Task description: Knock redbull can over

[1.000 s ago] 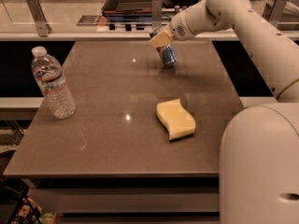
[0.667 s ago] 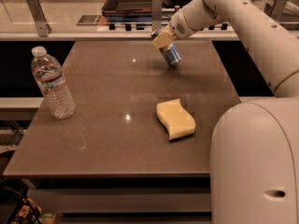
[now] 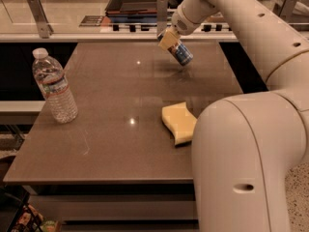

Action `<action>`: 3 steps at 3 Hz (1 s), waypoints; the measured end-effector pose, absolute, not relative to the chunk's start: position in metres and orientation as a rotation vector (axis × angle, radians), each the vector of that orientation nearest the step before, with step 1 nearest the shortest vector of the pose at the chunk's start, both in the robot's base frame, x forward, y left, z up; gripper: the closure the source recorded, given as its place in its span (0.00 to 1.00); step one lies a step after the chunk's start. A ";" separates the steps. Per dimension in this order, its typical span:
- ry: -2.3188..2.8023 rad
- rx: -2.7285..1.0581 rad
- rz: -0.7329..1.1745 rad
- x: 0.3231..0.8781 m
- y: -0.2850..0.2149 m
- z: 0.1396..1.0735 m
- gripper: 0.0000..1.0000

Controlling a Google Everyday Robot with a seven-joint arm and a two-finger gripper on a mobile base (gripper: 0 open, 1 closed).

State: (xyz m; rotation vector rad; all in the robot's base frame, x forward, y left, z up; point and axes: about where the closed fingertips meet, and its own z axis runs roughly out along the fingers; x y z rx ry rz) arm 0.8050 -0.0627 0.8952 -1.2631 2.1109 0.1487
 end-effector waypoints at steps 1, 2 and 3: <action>2.137 -1.309 0.128 0.811 -0.055 0.881 1.00; 2.143 -1.335 0.170 0.818 -0.042 0.860 1.00; 2.129 -1.345 0.249 0.825 -0.025 0.839 1.00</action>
Offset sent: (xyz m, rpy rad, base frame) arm 0.0289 0.0304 -0.0489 -0.0115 0.0810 0.0668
